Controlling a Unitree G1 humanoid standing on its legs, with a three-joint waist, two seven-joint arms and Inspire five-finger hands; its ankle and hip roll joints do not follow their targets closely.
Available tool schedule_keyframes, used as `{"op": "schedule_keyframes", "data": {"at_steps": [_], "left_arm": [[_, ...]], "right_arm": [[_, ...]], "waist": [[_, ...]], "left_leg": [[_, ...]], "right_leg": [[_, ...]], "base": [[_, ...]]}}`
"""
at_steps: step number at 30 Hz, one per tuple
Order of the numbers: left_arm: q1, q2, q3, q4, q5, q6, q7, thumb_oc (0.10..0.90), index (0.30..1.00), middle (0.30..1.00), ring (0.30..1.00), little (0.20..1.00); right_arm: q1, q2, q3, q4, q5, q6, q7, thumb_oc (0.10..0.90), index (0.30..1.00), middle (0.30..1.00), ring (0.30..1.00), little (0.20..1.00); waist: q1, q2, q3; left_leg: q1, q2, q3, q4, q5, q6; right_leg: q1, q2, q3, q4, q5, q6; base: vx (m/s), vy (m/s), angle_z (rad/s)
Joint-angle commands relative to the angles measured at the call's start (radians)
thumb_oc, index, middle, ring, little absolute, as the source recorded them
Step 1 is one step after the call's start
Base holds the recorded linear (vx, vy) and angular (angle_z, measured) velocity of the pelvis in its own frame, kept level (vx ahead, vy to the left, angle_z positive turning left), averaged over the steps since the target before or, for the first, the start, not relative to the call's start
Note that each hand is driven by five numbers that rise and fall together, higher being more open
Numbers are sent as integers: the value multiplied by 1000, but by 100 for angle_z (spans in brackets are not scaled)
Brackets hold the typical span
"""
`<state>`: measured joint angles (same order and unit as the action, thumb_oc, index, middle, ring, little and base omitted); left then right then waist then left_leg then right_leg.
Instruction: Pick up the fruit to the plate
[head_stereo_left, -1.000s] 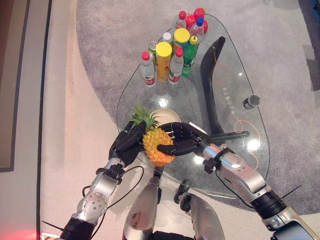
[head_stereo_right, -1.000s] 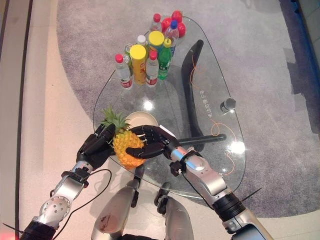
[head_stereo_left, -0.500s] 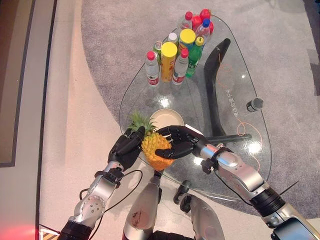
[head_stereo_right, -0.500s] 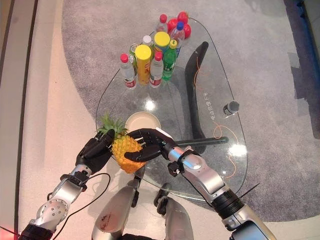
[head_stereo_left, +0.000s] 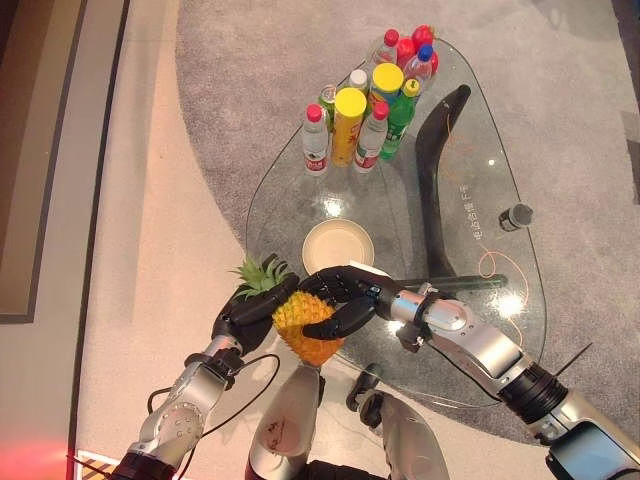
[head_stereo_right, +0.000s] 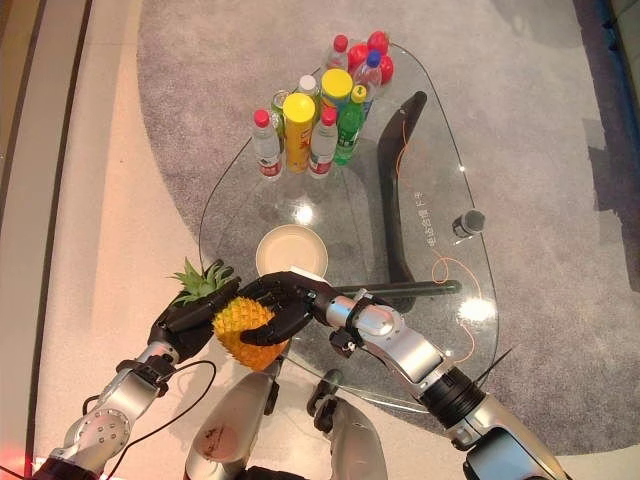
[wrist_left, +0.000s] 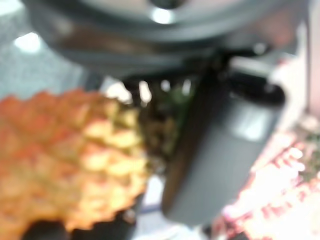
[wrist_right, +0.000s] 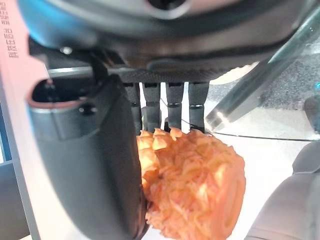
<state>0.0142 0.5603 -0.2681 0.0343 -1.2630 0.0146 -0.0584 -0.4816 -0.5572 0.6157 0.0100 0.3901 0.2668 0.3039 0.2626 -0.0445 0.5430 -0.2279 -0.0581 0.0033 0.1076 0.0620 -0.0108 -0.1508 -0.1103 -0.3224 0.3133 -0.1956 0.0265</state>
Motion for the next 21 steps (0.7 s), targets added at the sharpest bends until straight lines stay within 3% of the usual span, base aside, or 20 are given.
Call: {"op": "schedule_keyframes", "data": {"at_steps": [1, 2, 12, 21], "left_arm": [[-85, -55, -69, -186, 8, -29, -129, 204, 389, 389, 389, 304], [-82, -54, -67, -188, -4, -31, -133, 100, 300, 300, 300, 200], [-54, -90, -50, -181, -47, -65, -158, 100, 300, 300, 300, 200], [-32, -145, -19, -200, -167, -143, -214, 100, 300, 300, 300, 200]], "right_arm": [[-64, 116, 162, -266, 75, -136, 182, 100, 300, 300, 300, 200], [-58, 113, 159, -271, 78, -136, 179, 100, 300, 300, 300, 200], [-9, 133, 133, -255, 72, -154, 169, 100, 300, 300, 300, 200], [29, 157, 111, -251, 74, -147, 163, 100, 300, 300, 300, 200]], "waist": [[-17, -40, -45], [-19, -42, -47], [-19, -43, -58], [-16, -50, -67]], "left_leg": [[-4, -33, 12, 167, -86, 85], [0, -33, 12, 163, -85, 86], [21, -25, 26, 159, -95, 88], [42, -16, 38, 155, -102, 89]], "right_leg": [[20, -10, 22, -118, 227, 32], [23, -9, 26, -121, 229, 34], [39, -18, 15, -119, 228, 42], [61, -23, 2, -122, 225, 46]], "base": [[39, -10, 0], [37, -4, 1], [32, 1, 0], [18, -8, 0]]}}
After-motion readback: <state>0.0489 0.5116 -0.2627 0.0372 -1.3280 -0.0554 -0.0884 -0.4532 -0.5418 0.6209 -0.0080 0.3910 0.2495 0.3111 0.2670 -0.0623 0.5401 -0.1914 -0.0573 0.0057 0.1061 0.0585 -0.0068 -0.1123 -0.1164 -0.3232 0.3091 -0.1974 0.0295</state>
